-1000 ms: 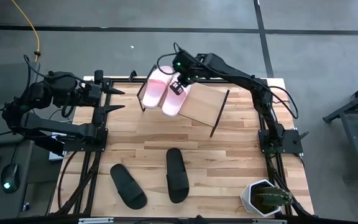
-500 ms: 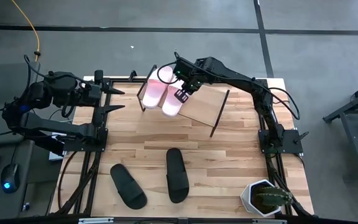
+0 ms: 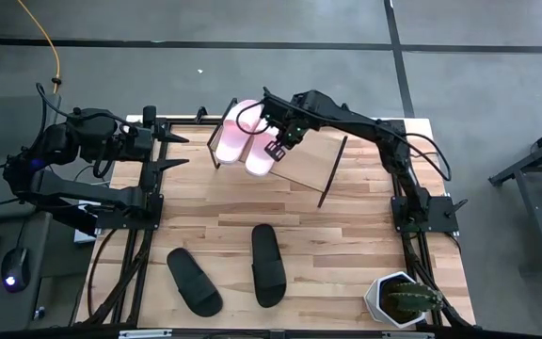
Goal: Pick and place slides into the shelf
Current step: Adjust the pink slide on the shelf, then put the right black slide on the shelf
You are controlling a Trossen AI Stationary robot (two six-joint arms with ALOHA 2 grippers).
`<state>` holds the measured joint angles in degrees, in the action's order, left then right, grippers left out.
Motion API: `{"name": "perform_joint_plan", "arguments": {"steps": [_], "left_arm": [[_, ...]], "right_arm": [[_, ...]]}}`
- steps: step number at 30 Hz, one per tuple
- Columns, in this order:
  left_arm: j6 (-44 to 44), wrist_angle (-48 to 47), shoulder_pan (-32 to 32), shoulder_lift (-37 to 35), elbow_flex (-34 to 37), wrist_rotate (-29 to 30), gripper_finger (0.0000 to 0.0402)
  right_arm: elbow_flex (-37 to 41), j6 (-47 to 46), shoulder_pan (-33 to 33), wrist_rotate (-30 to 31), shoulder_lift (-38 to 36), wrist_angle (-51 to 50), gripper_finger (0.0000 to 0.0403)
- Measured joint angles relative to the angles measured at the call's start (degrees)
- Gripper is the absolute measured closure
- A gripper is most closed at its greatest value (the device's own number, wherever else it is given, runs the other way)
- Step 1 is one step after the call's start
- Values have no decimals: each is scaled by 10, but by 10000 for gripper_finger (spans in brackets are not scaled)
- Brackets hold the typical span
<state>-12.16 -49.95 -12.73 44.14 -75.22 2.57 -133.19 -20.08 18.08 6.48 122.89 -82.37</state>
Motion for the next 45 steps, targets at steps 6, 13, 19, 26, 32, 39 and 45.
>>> {"name": "perform_joint_plan", "arguments": {"steps": [6,13,19,26,32,39,45], "left_arm": [[0,0,0,0,0,0,192],[0,0,0,0,0,0,192],[0,0,0,0,0,0,192],[0,1,0,0,0,0,192],[1,0,0,0,0,-2,192],[8,-26,0,0,0,-2,192],[29,-41,0,0,0,-29,192]], "right_arm": [[0,0,-2,1,10,2,403],[0,9,-1,1,10,49,403],[0,11,-3,-7,14,70,403],[0,17,-3,-12,21,76,403],[0,24,-3,-14,26,77,403],[0,24,-4,-7,26,56,403],[0,26,-13,-6,26,31,403]]}}
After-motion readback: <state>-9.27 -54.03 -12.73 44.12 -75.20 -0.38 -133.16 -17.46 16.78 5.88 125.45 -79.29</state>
